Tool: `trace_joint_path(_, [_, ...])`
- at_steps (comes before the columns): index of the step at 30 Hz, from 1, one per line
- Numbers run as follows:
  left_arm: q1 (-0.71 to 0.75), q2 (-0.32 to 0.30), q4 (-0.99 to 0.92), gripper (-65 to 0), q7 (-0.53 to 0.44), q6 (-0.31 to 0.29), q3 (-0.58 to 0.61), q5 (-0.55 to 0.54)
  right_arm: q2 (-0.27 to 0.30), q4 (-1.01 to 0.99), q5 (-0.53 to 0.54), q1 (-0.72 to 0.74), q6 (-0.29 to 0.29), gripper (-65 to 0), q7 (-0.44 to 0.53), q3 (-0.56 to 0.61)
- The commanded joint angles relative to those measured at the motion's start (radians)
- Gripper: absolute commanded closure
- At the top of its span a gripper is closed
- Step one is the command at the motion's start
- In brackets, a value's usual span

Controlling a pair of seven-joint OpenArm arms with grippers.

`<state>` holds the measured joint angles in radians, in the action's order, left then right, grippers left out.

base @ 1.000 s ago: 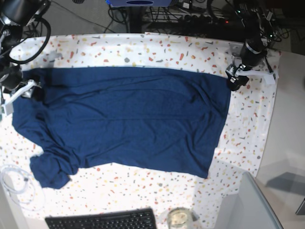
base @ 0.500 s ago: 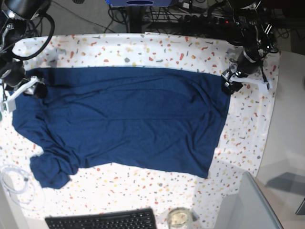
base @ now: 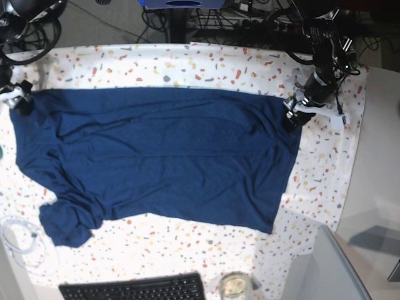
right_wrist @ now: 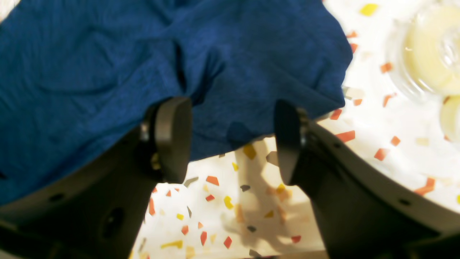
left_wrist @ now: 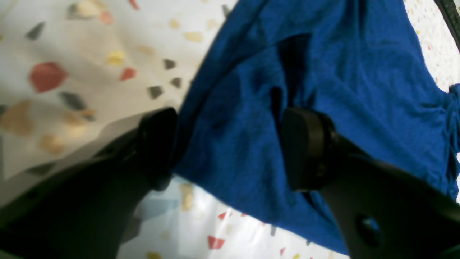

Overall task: Layout the t-shirt on the table in an organized manner, then fold the t-shirt properly
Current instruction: 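Pull the hem corner with the left gripper away from the right gripper, then hold both hem corners and drag the hem outward to flatten the shirt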

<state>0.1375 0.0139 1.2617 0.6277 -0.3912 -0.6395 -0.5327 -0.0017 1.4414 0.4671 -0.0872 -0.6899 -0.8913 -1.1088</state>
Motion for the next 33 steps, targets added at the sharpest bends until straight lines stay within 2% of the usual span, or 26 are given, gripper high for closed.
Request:
trace_joint_path(1, [0.0,0.004,0.0,-40.3,0.037,0.001,0.007,0.001,0.024,-0.004,0.028,0.005,-0.008,-38.9,-0.013,-0.027])
trace_joint_path(3, [-0.002,0.002,0.002,-30.3,0.037,0.001,0.008,0.001,0.062,-0.051,0.054,0.007,-0.008,-46.8,-0.076,-0.049])
trace_joint_path(5, [-0.003,0.001,0.003,-17.9,0.037,0.001,0.011,0.001,0.076,-0.115,0.077,0.02,-0.008,-51.6,-0.093,-0.057])
trace_joint_path(9, [-0.003,-0.001,0.008,0.0,0.037,0.001,0.004,0.001,0.087,-0.233,0.074,0.025,-0.008,-50.3,-0.007,-0.075])
trace_joint_path(14, [0.0,-0.001,0.006,0.0,0.037,0.001,0.002,0.001,0.138,-0.37,0.081,0.039,-0.008,-50.3,0.056,-0.012])
trace_joint_path(20, [0.003,-0.002,0.011,0.0,0.039,0.001,0.002,0.001,0.148,-0.486,0.075,0.071,-0.008,-49.1,0.119,-0.007])
trace_joint_path(22, [0.003,-0.002,0.011,0.0,0.04,0.001,0.002,0.001,0.148,-0.486,0.075,0.074,-0.008,-40.8,0.117,-0.007])
trace_joint_path(25, [0.003,-0.002,0.013,0.0,0.042,0.001,0.002,0.001,0.148,-0.486,0.075,0.074,-0.008,-20.0,0.117,-0.007])
trace_joint_path(27, [0.003,-0.002,0.013,0.0,0.044,0.001,0.002,0.001,0.148,-0.485,0.075,0.074,-0.008,-9.3,0.117,-0.007])
trace_joint_path(31, [0.0,-0.002,0.025,0.0,0.045,0.004,0.002,0.001,0.168,-0.471,0.075,0.076,-0.008,-0.8,0.093,-0.007])
trace_joint_path(33, [0.006,-0.002,0.069,0.0,0.047,0.005,0.002,0.001,0.173,-0.449,0.08,0.083,-0.008,-0.5,0.037,-0.017])
